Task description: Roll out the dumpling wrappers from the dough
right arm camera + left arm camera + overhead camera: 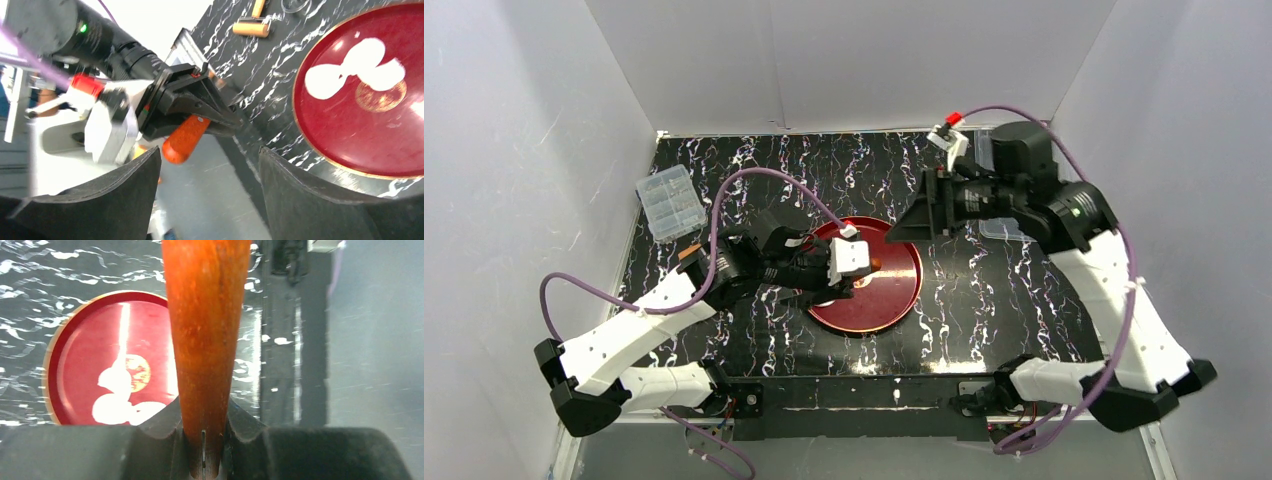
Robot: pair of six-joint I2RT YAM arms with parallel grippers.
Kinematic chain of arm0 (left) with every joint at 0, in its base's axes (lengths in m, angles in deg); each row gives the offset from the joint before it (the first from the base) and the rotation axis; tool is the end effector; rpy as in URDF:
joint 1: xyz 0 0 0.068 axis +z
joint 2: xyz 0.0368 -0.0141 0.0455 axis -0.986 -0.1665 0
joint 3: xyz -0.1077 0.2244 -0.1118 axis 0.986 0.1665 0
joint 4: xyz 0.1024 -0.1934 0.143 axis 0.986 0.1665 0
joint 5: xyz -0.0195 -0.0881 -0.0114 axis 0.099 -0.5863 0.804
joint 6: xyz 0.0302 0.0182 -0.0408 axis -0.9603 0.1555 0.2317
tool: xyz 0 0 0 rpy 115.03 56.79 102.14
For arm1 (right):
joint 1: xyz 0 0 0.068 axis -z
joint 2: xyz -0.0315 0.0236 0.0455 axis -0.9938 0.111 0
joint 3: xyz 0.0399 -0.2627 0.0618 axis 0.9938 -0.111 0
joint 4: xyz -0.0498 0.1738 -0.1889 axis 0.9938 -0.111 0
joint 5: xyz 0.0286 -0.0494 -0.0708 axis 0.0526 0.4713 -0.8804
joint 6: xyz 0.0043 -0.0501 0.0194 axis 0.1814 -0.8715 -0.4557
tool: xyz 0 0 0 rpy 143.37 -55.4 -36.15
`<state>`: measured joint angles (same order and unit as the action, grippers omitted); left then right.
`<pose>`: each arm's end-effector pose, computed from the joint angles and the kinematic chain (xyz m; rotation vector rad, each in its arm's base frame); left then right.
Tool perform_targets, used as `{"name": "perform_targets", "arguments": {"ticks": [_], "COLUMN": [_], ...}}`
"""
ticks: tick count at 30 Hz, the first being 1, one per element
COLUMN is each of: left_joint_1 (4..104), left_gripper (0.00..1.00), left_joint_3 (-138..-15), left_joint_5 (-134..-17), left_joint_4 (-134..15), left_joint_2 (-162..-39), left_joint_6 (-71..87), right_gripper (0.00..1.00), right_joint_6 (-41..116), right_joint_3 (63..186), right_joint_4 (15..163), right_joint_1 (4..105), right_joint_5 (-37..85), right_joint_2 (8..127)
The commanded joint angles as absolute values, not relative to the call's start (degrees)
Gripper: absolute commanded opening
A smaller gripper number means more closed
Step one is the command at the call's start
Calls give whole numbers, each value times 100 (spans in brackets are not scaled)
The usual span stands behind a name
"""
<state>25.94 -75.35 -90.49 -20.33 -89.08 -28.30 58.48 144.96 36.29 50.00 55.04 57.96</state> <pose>0.1237 -0.1976 0.3874 1.5441 1.4686 -0.7382 0.1733 0.1422 0.4726 -0.5740 2.1558 1.3272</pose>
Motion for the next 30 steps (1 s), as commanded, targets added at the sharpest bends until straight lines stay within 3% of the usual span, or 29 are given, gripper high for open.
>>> {"name": "perform_targets", "arguments": {"ticks": [1,3,6,12,18,20,24,30], "left_joint_1": [2636,2637,2631,2636,2636,2636,2636,2628], "left_gripper": [0,0,0,0,0,0,0,0], "left_joint_3": [-7732,-7765,-7792,-7926,-8066,-8087,-8106,-8119], "left_joint_5": [-9992,-10102,-10120,-10152,-10203,-10213,-10195,-10251], "left_joint_4": [-1884,-1889,-1950,-1893,-1840,-1820,-1814,-1795], "left_joint_2": [-8679,-8702,-8676,-8736,-8826,-8853,-8882,-8921], "left_joint_6": [-1327,-1155,-1112,-1310,-1491,-1504,-1517,-1580], "right_gripper": [77,75,78,81,79,75,59,45], "right_joint_6": [4817,4538,3596,3810,3663,3684,3796,4082], "right_joint_3": [13887,13665,13714,13394,13501,13498,13467,13208], "right_joint_4": [4865,5129,4336,5416,5282,5341,5484,6025], "right_joint_1": [5086,4997,4417,3980,3559,3527,3395,3371], "right_joint_5": [6163,6792,6446,6304,6072,6134,6201,6168], "right_joint_2": [4994,4820,4908,4908,5370,5435,5528,5554]}}
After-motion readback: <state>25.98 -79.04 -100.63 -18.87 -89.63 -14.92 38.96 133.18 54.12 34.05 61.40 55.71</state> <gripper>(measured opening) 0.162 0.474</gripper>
